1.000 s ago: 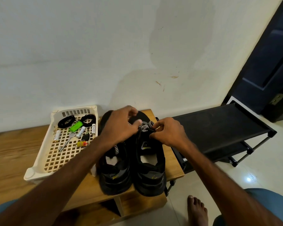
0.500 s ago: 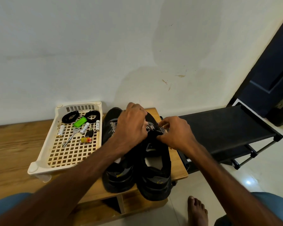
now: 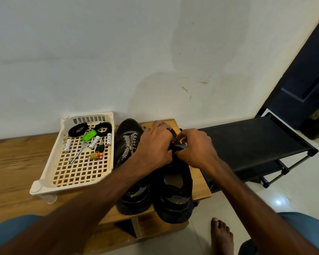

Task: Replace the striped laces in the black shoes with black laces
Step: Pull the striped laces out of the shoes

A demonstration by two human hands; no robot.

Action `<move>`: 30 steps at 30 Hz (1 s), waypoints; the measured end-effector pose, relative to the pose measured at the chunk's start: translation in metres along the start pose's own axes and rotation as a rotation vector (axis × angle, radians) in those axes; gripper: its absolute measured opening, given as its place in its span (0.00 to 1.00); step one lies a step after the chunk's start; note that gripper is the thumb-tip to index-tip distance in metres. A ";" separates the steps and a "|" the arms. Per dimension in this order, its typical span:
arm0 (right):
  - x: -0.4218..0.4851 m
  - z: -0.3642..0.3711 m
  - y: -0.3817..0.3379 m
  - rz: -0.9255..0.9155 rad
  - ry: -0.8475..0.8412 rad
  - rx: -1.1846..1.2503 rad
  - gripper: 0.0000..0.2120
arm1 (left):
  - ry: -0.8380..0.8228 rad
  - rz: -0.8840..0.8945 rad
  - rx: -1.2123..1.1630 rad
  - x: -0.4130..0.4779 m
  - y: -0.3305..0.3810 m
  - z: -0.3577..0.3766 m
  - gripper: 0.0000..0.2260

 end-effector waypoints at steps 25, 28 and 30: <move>-0.002 0.001 0.003 0.039 0.037 0.007 0.22 | 0.097 -0.102 -0.023 0.004 -0.010 -0.007 0.06; -0.002 0.002 0.007 0.050 0.016 0.035 0.22 | 0.140 -0.137 0.019 0.004 -0.022 -0.025 0.06; -0.001 0.001 0.007 0.058 0.002 0.051 0.22 | 0.286 -0.217 0.021 -0.006 -0.050 -0.054 0.04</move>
Point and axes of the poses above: each hand's wrist, its own x-axis towards the middle knuckle, its own z-axis out of the palm, y = z × x, the point moved 9 cm from there along x, towards the middle knuckle, and after that the axes turned 10 degrees about z, right-handed, at the moved point
